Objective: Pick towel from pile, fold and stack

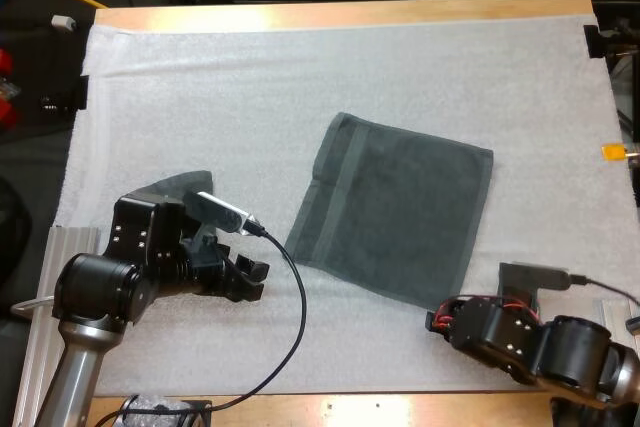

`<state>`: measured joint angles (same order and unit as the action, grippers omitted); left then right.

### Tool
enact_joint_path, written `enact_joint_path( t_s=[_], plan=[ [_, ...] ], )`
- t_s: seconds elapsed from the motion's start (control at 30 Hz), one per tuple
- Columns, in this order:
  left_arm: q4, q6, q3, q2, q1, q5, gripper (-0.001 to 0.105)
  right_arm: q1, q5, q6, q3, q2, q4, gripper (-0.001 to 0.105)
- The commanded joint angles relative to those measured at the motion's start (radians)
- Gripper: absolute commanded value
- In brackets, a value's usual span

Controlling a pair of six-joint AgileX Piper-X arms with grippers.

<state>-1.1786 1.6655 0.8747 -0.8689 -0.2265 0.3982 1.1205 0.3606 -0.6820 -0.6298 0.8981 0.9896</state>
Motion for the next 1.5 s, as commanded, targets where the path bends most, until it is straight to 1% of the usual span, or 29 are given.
enact_joint_path(
  t_s=[0.0,0.13,0.23,0.27,0.37,0.47,0.57,0.63,0.77,0.97,1.0,1.07,1.13,1.17,1.23,1.3,1.4,1.47],
  plan=[
    [0.012,0.007,0.003,0.008,-0.002,0.010,0.061,-0.001,-0.019,0.024,0.020,-0.005,-0.040,0.061],
    [0.028,0.018,0.003,0.008,-0.002,0.046,0.061,-0.001,-0.091,0.086,0.144,0.005,-0.224,0.061],
    [0.031,0.030,0.003,0.008,-0.002,0.062,0.061,-0.015,-0.125,0.156,0.204,0.041,-0.299,0.061],
    [0.031,0.034,0.003,0.008,-0.002,0.068,0.061,-0.027,-0.143,0.160,0.218,0.057,-0.322,0.061],
    [0.031,0.037,0.003,0.008,-0.002,0.097,0.061,-0.094,-0.203,0.160,0.247,0.109,-0.415,0.061],
    [0.031,0.040,0.003,0.008,-0.002,0.100,0.061,-0.177,-0.230,0.153,0.250,0.160,-0.508,0.061],
    [0.031,0.042,0.003,0.008,-0.002,0.100,0.061,-0.252,-0.297,0.147,0.250,0.205,-0.581,0.060],
    [0.031,0.042,0.003,0.008,-0.002,0.100,0.061,-0.292,-0.339,0.147,0.250,0.240,-0.614,0.054],
    [0.031,0.042,0.003,0.008,-0.002,0.100,0.061,-0.338,-0.394,0.147,0.250,0.294,-0.638,0.041],
    [0.031,0.045,0.003,0.008,-0.002,0.100,0.061,-0.339,-0.384,0.147,0.250,0.328,-0.642,0.040],
    [0.031,0.045,0.003,0.008,-0.002,0.100,0.061,-0.339,-0.381,0.147,0.250,0.328,-0.642,0.038],
    [0.031,0.045,0.003,0.004,-0.002,0.100,0.061,-0.339,-0.379,0.147,0.250,0.327,-0.642,0.029],
    [0.031,0.045,0.003,-0.003,-0.002,0.110,0.061,-0.339,-0.379,0.144,0.249,0.327,-0.642,0.015],
    [0.034,0.044,0.003,-0.006,-0.002,0.115,0.060,-0.339,-0.379,0.140,0.248,0.327,-0.642,0.009],
    [0.065,0.041,0.003,-0.015,-0.002,0.116,0.058,-0.339,-0.379,0.120,0.248,0.326,-0.642,0.001],
    [0.116,0.042,0.003,-0.026,-0.002,0.116,0.058,-0.337,-0.379,0.103,0.248,0.322,-0.638,0.000],
    [0.154,0.049,0.003,-0.055,-0.002,0.167,0.058,-0.336,-0.367,0.070,0.248,0.303,-0.622,0.000],
    [0.161,0.037,0.003,-0.086,-0.005,0.193,0.058,-0.336,-0.357,0.064,0.248,0.287,-0.602,0.000]
  ],
)
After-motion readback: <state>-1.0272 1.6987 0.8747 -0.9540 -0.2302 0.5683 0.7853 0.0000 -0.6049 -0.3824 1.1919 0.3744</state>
